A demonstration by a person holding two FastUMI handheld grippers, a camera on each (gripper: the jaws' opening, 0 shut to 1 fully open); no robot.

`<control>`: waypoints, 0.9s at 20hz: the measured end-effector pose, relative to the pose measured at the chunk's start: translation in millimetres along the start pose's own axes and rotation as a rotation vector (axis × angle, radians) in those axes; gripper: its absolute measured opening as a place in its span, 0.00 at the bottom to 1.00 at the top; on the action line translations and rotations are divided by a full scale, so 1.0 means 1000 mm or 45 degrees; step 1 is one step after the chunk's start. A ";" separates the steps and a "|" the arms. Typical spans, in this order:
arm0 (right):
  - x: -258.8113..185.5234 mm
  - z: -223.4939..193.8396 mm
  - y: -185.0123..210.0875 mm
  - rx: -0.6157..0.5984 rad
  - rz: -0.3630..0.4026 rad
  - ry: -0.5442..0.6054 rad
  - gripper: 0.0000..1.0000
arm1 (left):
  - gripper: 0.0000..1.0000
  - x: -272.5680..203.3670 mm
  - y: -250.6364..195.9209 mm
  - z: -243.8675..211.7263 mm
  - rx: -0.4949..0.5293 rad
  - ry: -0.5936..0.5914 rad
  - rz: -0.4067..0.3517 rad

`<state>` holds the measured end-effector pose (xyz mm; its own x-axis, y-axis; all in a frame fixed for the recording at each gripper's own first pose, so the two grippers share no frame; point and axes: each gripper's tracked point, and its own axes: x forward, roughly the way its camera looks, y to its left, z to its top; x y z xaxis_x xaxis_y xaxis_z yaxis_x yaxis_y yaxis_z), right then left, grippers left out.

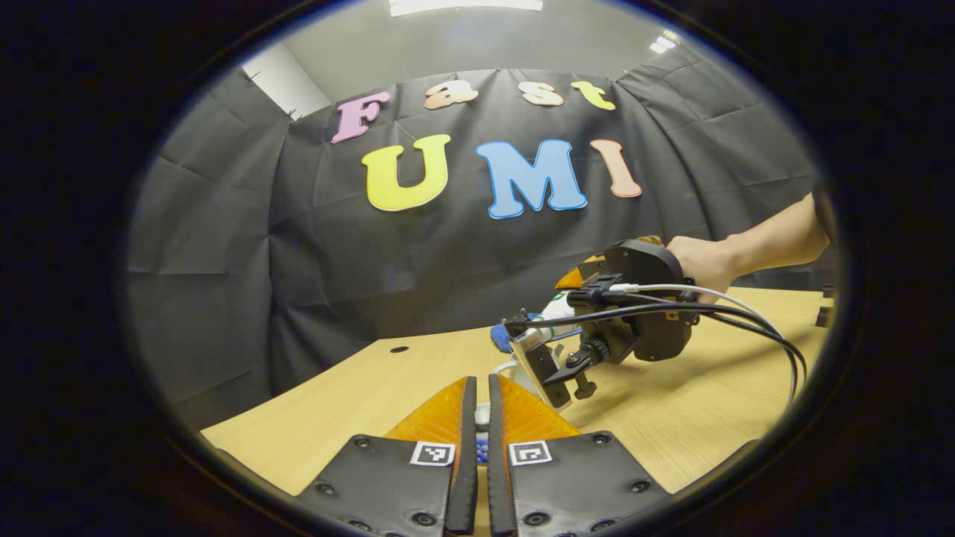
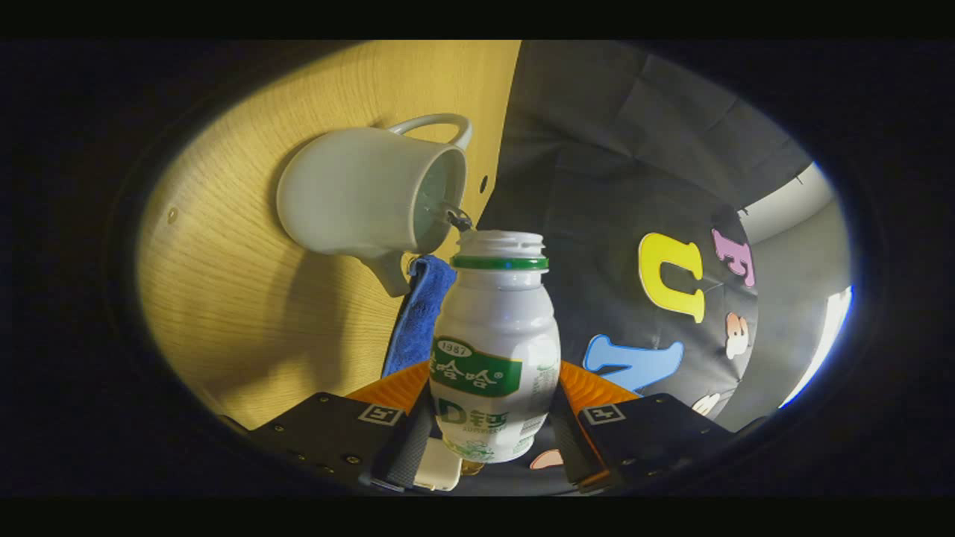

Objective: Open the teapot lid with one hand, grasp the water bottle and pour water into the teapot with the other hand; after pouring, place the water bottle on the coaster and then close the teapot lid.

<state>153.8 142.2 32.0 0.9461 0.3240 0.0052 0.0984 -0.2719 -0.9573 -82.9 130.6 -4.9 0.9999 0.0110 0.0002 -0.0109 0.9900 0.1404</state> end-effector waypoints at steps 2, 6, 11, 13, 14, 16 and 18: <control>0.002 0.000 -0.004 -0.019 -0.009 -0.004 0.72 | 0.12 0.000 0.001 0.001 -0.001 0.001 0.002; 0.001 0.000 -0.013 -0.070 -0.043 -0.003 0.72 | 0.13 0.000 0.000 0.001 -0.001 -0.001 0.000; 0.004 -0.002 -0.020 -0.115 -0.070 -0.009 0.72 | 0.13 0.001 -0.001 0.003 0.012 0.001 -0.003; 0.002 0.000 -0.026 -0.153 -0.099 -0.017 0.72 | 0.13 0.002 -0.002 0.002 0.019 0.009 -0.008; 0.001 0.000 -0.025 -0.165 -0.103 -0.022 0.72 | 0.13 0.002 -0.003 0.003 0.025 0.010 -0.008; 0.001 0.001 -0.025 -0.198 -0.113 -0.027 0.72 | 0.16 0.001 -0.002 0.005 0.041 0.008 -0.004; 0.001 0.002 -0.022 -0.218 -0.108 -0.026 0.72 | 0.17 0.000 -0.002 0.006 0.049 0.007 -0.004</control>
<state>152.1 150.2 52.3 0.9258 0.3701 0.0766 0.2306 -0.3927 -0.8903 -82.4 127.7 0.5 0.9999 0.0084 -0.0059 -0.0072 0.9840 0.1781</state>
